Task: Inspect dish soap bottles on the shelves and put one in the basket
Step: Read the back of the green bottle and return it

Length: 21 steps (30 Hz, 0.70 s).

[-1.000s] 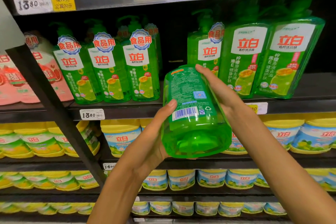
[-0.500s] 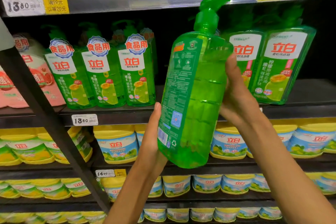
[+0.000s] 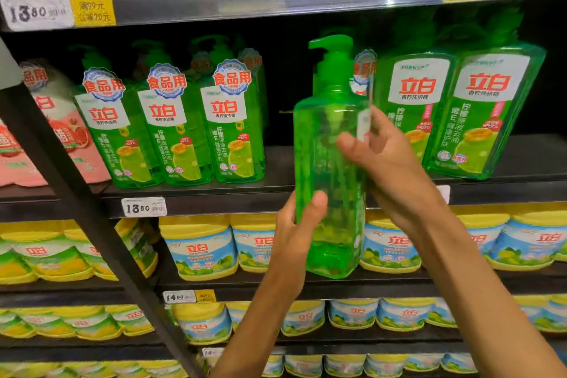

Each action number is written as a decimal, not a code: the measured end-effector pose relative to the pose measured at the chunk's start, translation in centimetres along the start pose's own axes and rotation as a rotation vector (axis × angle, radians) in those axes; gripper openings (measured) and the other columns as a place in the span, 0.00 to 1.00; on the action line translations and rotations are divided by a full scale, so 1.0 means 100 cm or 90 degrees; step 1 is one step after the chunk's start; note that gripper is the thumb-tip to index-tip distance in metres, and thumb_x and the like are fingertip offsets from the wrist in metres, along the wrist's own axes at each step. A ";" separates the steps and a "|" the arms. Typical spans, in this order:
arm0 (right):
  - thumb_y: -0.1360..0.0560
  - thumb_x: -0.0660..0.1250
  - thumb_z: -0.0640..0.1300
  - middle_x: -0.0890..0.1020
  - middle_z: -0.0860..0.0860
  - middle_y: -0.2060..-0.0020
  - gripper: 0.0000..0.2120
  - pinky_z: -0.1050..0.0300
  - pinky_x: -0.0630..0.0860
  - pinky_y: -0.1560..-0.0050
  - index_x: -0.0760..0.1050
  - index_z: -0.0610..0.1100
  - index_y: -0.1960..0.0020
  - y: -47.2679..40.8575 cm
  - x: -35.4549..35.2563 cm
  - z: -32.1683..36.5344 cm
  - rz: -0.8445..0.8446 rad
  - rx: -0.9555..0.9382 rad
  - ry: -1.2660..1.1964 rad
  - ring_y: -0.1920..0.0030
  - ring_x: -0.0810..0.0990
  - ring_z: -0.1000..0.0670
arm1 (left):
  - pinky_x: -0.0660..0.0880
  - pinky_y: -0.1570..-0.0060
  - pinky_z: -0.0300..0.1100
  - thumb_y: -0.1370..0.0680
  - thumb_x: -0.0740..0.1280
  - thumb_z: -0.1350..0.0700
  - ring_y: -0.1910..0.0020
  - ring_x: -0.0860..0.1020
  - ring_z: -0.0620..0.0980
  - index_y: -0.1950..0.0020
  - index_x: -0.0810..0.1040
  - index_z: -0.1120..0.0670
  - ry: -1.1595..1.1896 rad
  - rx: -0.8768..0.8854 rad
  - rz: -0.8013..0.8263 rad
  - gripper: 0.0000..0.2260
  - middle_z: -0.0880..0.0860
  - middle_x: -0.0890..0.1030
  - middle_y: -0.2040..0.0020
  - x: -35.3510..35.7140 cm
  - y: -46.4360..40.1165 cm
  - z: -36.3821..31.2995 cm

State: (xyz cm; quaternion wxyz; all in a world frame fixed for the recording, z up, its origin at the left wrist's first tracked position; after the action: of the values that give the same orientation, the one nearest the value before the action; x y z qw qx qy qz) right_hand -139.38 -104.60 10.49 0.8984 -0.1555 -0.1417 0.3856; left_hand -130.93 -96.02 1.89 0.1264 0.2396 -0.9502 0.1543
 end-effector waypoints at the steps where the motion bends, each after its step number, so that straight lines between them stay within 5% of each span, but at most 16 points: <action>1: 0.48 0.81 0.64 0.79 0.46 0.37 0.55 0.53 0.77 0.39 0.65 0.46 0.28 -0.001 -0.003 0.001 0.022 0.010 0.010 0.38 0.79 0.48 | 0.79 0.49 0.46 0.45 0.75 0.29 0.45 0.82 0.50 0.47 0.84 0.45 0.081 -0.039 0.018 0.32 0.52 0.84 0.45 0.000 -0.002 0.003; 3: 0.46 0.80 0.63 0.81 0.50 0.40 0.44 0.61 0.77 0.43 0.69 0.52 0.34 -0.005 -0.008 0.004 0.031 0.012 0.013 0.40 0.80 0.54 | 0.79 0.51 0.43 0.41 0.75 0.31 0.45 0.82 0.49 0.46 0.85 0.48 0.199 -0.080 0.100 0.30 0.52 0.84 0.45 0.002 -0.004 -0.002; 7: 0.30 0.69 0.49 0.87 0.51 0.56 0.15 0.61 0.81 0.55 0.76 0.45 0.46 -0.013 0.000 -0.003 0.067 0.066 -0.063 0.54 0.85 0.55 | 0.77 0.46 0.44 0.32 0.69 0.32 0.40 0.79 0.49 0.41 0.82 0.47 0.238 -0.098 0.163 0.26 0.50 0.82 0.40 -0.001 -0.006 -0.005; 13: 0.31 0.69 0.40 0.87 0.52 0.57 0.11 0.62 0.80 0.58 0.77 0.43 0.48 -0.007 0.004 -0.002 0.040 -0.037 -0.111 0.56 0.85 0.54 | 0.77 0.44 0.46 0.36 0.64 0.28 0.48 0.82 0.45 0.50 0.83 0.45 -0.062 -0.050 -0.033 0.26 0.52 0.83 0.44 -0.032 -0.008 -0.017; 17: 0.36 0.77 0.40 0.86 0.55 0.53 0.22 0.64 0.79 0.54 0.76 0.46 0.44 -0.002 0.007 -0.004 0.068 -0.111 -0.006 0.51 0.84 0.56 | 0.75 0.57 0.27 0.40 0.75 0.45 0.52 0.81 0.35 0.42 0.73 0.48 -0.236 0.058 0.031 0.28 0.36 0.83 0.51 -0.026 -0.005 -0.020; 21: 0.40 0.80 0.50 0.84 0.65 0.50 0.30 0.71 0.77 0.52 0.75 0.54 0.41 0.010 0.006 0.004 0.165 -0.131 0.036 0.49 0.82 0.64 | 0.77 0.55 0.31 0.41 0.78 0.64 0.51 0.83 0.40 0.35 0.70 0.65 -0.249 0.096 0.080 0.36 0.49 0.85 0.50 -0.030 -0.013 -0.017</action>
State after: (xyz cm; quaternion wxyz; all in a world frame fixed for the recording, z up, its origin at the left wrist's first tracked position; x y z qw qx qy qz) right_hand -139.77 -103.39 10.56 0.8241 -0.2745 -0.1338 0.4770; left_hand -127.44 -95.29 2.80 -0.0884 0.2141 -0.9555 0.1829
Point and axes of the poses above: each hand's wrist, its own y-axis away from the middle knuckle, its own x-axis out of the palm, z = x × y, the point moved 4 cm from there along -y, towards the middle knuckle
